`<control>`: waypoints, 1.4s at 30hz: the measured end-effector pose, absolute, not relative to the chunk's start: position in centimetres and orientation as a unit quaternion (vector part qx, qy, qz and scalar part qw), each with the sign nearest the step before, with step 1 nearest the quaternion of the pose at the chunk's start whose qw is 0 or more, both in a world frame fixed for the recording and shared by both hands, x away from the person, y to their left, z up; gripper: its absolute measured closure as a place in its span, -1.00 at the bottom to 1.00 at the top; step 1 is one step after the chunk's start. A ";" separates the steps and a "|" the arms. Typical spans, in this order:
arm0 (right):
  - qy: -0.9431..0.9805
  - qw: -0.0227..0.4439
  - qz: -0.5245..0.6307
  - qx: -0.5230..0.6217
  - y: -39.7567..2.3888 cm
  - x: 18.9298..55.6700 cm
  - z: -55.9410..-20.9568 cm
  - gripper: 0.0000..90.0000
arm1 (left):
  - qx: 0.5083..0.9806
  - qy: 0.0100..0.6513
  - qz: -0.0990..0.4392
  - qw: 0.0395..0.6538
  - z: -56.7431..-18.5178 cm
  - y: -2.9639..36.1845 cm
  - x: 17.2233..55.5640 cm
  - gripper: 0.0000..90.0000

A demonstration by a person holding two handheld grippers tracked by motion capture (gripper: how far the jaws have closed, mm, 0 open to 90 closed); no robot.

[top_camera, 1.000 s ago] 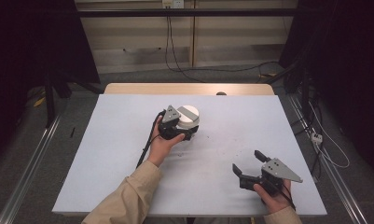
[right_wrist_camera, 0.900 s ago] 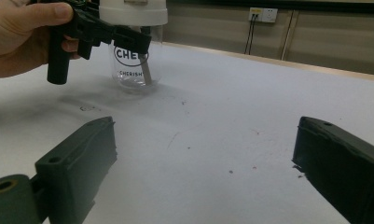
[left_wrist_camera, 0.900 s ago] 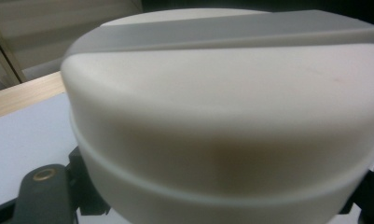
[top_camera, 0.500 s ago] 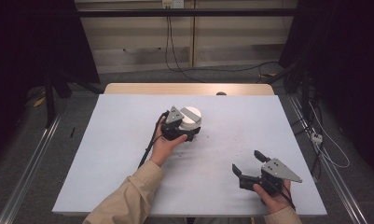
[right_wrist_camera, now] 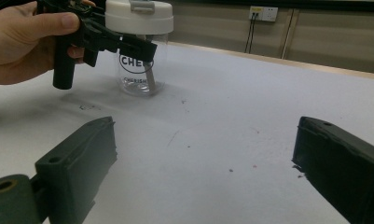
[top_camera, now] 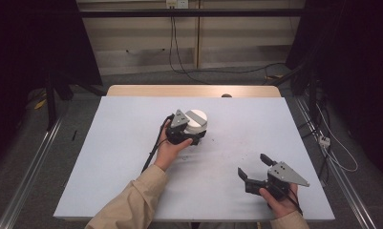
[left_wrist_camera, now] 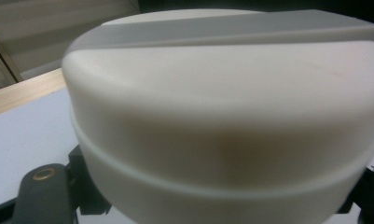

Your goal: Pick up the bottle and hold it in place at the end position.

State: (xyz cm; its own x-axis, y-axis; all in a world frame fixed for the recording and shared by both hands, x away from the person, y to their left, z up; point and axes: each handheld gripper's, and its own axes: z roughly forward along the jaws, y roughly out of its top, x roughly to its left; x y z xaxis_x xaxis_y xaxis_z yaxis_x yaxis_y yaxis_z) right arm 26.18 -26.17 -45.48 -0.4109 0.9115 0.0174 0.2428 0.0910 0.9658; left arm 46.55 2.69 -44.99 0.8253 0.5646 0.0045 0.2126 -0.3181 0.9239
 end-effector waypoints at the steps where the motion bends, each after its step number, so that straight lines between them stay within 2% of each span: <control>1: 0.664 0.324 0.515 0.435 -26.2 26.2 -45.5 -0.88 | 0.793 0.246 0.162 0.534 -45.1 2.6 46.5 -0.59; 17: 0.675 0.311 0.510 0.433 -25.5 27.1 -45.7 -0.88 | 0.785 0.239 0.164 0.547 -45.7 3.5 46.1 -0.59; 42: 0.683 0.289 0.508 0.438 -23.4 30.9 -44.7 -0.87 | 0.787 0.245 0.158 0.544 -45.8 3.5 46.1 -0.59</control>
